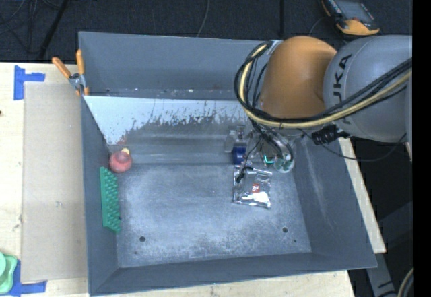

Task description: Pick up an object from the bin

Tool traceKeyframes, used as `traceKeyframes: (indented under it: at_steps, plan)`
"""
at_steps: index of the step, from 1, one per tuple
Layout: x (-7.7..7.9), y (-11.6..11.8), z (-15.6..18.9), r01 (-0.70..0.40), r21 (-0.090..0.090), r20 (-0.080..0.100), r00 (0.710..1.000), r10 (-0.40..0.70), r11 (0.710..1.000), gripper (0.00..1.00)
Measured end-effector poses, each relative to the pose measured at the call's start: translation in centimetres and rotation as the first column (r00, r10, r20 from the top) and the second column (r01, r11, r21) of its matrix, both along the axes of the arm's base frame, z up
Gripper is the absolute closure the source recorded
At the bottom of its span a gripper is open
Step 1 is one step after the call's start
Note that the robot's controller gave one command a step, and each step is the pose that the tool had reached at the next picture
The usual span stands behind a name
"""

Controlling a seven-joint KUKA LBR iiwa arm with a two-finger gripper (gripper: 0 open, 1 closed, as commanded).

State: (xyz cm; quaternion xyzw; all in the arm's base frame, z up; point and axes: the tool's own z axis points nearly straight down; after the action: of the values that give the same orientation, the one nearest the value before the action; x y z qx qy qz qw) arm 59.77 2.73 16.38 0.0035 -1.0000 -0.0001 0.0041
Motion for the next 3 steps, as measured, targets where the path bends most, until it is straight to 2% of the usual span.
traceKeyframes:
  at_steps: [1,2,3]
  plan:
    - [-1.0,-7.8,-7.1,-0.201,-0.001,0.001,0.979,0.201,0.979,0.0]
    - [-3.7,-4.1,-9.6,-0.383,0.004,0.003,0.924,0.383,0.924,0.0]
    - [-2.3,-11.7,-9.4,-0.613,-0.003,0.008,0.79,0.613,0.79,0.0]
